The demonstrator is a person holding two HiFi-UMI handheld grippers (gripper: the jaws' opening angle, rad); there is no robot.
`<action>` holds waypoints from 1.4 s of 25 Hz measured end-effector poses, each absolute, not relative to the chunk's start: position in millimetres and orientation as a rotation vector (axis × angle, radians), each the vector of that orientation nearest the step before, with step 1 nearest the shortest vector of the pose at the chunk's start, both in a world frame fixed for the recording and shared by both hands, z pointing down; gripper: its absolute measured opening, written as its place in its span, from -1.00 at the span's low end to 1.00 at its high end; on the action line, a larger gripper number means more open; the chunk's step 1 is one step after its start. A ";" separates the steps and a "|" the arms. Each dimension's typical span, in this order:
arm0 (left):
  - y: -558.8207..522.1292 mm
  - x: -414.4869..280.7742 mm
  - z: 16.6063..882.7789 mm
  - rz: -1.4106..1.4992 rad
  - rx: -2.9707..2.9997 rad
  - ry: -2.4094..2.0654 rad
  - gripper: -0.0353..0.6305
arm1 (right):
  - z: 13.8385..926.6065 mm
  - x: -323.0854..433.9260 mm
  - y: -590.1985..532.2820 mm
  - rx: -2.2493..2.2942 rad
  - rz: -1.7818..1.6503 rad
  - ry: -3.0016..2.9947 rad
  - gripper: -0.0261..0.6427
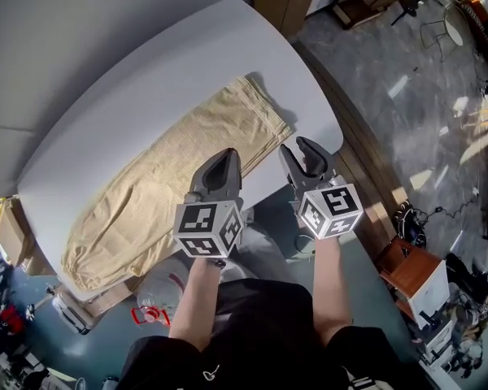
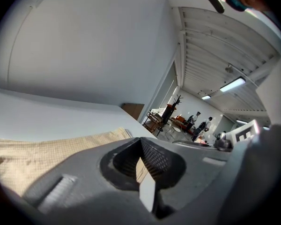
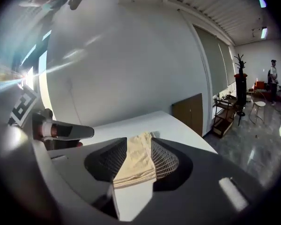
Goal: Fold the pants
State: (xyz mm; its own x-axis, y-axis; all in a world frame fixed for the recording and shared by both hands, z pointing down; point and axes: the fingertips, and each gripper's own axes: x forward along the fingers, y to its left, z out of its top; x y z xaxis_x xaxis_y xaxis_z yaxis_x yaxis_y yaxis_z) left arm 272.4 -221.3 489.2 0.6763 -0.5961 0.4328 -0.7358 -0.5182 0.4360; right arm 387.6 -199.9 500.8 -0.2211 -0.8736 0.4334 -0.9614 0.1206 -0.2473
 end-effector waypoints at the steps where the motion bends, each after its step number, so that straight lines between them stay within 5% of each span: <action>1: -223.4 275.2 495.5 0.317 2.281 -1.016 -0.88 | 509.8 390.2 -203.6 1.828 0.736 -2.192 -0.39; 6: -228.5 286.9 524.4 0.369 2.236 -1.000 -0.88 | 550.8 408.8 -221.0 1.807 0.794 -2.068 -0.20; 17: -241.9 277.5 557.2 0.391 2.154 -1.021 -0.88 | 619.2 421.9 -246.5 1.749 0.964 -1.892 -0.12; 29: -246.3 266.5 559.8 0.381 2.124 -1.049 -0.88 | 632.5 407.7 -244.8 1.552 0.955 -1.815 -0.42; 31: -244.5 261.4 557.3 0.376 2.120 -1.063 -0.88 | 632.1 400.4 -244.0 1.513 0.965 -1.839 -0.70; 35: -242.0 246.0 549.8 0.358 2.111 -1.104 -0.88 | 629.1 399.2 -243.3 1.527 0.949 -1.819 -0.72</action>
State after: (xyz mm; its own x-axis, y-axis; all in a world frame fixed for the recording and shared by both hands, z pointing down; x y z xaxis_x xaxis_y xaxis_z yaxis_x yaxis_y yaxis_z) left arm 246.0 -242.0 549.8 0.5956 -0.6005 0.5336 -0.7994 -0.3773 0.4676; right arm 399.2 -243.3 629.1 -0.1804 -0.5744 0.7984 -0.9835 0.0937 -0.1548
